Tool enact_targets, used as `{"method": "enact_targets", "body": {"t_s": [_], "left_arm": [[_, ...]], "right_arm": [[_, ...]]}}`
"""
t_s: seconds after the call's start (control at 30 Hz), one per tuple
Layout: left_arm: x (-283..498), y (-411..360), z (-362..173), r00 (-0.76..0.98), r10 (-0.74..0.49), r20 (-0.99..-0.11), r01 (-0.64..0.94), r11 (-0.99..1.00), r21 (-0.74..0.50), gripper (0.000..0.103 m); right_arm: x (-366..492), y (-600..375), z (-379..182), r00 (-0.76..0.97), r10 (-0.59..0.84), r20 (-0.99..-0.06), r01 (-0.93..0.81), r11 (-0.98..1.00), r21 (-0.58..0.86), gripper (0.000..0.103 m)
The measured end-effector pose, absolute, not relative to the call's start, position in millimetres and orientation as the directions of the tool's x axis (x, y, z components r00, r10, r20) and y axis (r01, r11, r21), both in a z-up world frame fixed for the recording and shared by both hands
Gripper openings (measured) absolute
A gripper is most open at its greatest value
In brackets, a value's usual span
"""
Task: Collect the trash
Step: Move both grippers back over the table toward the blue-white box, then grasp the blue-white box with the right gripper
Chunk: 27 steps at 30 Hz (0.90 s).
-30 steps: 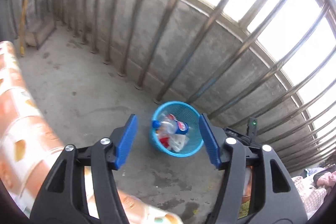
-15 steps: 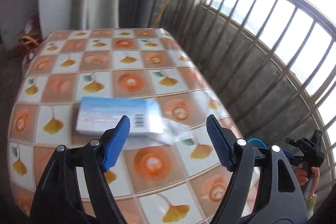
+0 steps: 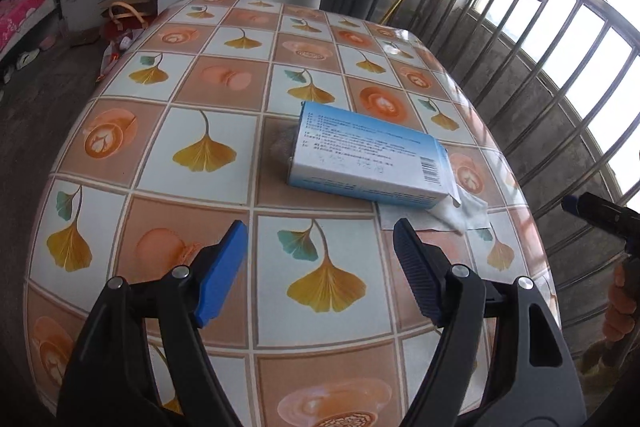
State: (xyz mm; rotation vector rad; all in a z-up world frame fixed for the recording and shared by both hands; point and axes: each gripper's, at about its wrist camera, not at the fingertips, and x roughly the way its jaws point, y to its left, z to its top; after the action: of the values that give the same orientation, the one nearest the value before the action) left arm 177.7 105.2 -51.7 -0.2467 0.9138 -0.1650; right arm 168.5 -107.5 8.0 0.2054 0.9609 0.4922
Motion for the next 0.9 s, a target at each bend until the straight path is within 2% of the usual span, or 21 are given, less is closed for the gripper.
{"method": "enact_targets", "body": {"t_s": [0.03,0.2,0.37,0.5,0.63,0.67,0.7,0.9], "left_arm": [[178.5,108.9,-53.7,0.597,-0.25,-0.762,0.033,0.957,-0.289,0.071],[176.0,125.0,-60.6,0.584,-0.265,-0.767,0.024,0.95,-0.311,0.071],[172.3,135.3,-67.7,0.563,-0.277,-0.779,0.02,0.946,-0.322,0.071],[170.8,138.5,-67.9,0.561,-0.292,-0.775,0.028,0.942,-0.335,0.07],[172.5,137.7,-70.4,0.548,-0.324,-0.771,0.032,0.929,-0.368,0.064],[172.7,137.0,-71.3,0.544,-0.335,-0.769,0.034,0.925,-0.379,0.061],[172.8,136.2,-72.2,0.539,-0.346,-0.768,0.038,0.921,-0.389,0.06],[172.7,127.8,-75.4,0.519,-0.411,-0.75,0.071,0.895,-0.441,0.051]], "right_arm": [[176.2,-83.2,11.7,0.462,0.479,-0.746,-0.393,0.865,0.313,0.088],[216.2,6.1,5.2,0.41,0.399,-0.82,-0.67,0.742,0.026,0.092],[240.8,62.1,-10.4,0.33,0.354,-0.875,-0.823,0.563,-0.082,0.092],[254.2,90.0,-31.6,0.262,0.284,-0.923,-0.879,0.465,-0.106,0.092],[265.8,98.8,-49.6,0.224,0.226,-0.948,-0.877,0.472,-0.094,0.091],[268.4,96.9,-50.6,0.214,0.229,-0.95,-0.867,0.493,-0.076,0.088],[271.3,94.6,-51.6,0.202,0.232,-0.952,-0.856,0.513,-0.056,0.081],[284.7,52.3,-26.5,0.203,0.34,-0.918,-0.74,0.667,0.084,0.08]]}}
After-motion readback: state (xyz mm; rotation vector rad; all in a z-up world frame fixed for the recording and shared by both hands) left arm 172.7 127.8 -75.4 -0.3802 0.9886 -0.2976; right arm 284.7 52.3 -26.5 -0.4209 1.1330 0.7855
